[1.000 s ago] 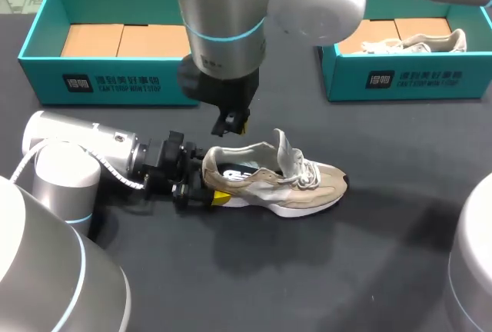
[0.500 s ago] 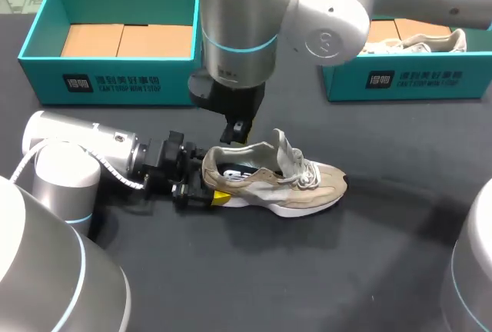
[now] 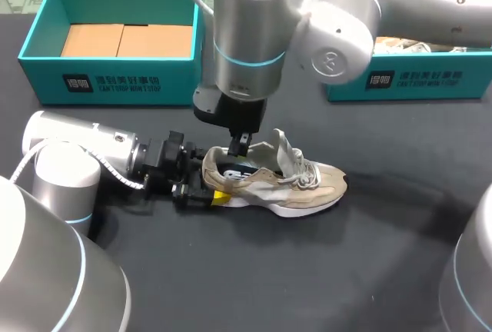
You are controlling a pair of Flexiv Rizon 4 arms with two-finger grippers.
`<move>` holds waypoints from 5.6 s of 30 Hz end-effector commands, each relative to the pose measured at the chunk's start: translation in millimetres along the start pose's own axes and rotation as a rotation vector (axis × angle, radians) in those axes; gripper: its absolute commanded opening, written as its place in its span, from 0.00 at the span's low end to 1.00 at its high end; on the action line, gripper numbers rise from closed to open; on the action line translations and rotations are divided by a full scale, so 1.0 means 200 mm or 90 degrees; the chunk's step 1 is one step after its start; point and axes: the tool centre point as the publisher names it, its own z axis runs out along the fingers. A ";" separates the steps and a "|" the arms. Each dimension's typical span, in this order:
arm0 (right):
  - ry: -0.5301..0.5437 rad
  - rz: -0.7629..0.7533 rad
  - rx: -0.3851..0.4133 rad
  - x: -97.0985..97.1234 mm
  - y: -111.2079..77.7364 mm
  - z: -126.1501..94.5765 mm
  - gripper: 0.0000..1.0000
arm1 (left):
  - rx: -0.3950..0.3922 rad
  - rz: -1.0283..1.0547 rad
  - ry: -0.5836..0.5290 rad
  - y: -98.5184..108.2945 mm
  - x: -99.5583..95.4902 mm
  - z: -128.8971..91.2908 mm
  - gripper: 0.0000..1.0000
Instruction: Take the shoe out of the shoebox, open the shoe tongue, remove and reinsert the insole, then place the shoe into the shoebox
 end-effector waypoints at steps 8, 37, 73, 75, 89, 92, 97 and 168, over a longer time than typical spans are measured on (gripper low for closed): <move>0.025 -0.019 -0.014 -0.03 0.01 0.25 0.00 | -0.001 0.000 0.000 0.01 0.00 0.01 0.00; -0.006 0.030 -0.029 -0.13 -0.28 0.35 0.00 | -0.001 0.000 0.000 0.01 0.00 0.01 0.00; 0.138 -0.005 0.013 -0.09 -0.27 0.60 0.38 | -0.001 0.000 0.000 0.01 0.00 0.01 0.00; 0.148 0.000 0.015 -0.06 -0.29 0.61 0.36 | -0.001 0.000 0.000 0.01 0.00 0.01 0.00; 0.163 0.005 0.012 0.02 -0.33 0.61 0.00 | -0.001 0.000 0.000 0.01 0.00 0.01 0.00; 0.154 -0.005 -0.021 0.01 -0.34 0.57 0.00 | -0.001 0.000 0.000 0.01 0.00 0.01 0.00; 0.139 -0.020 -0.082 -0.01 -0.37 0.49 0.00 | -0.001 0.000 0.000 0.01 0.00 0.01 0.00; 0.145 -0.273 -0.275 -0.10 -0.01 0.08 0.52 | -0.001 0.000 0.000 0.01 0.00 0.01 0.00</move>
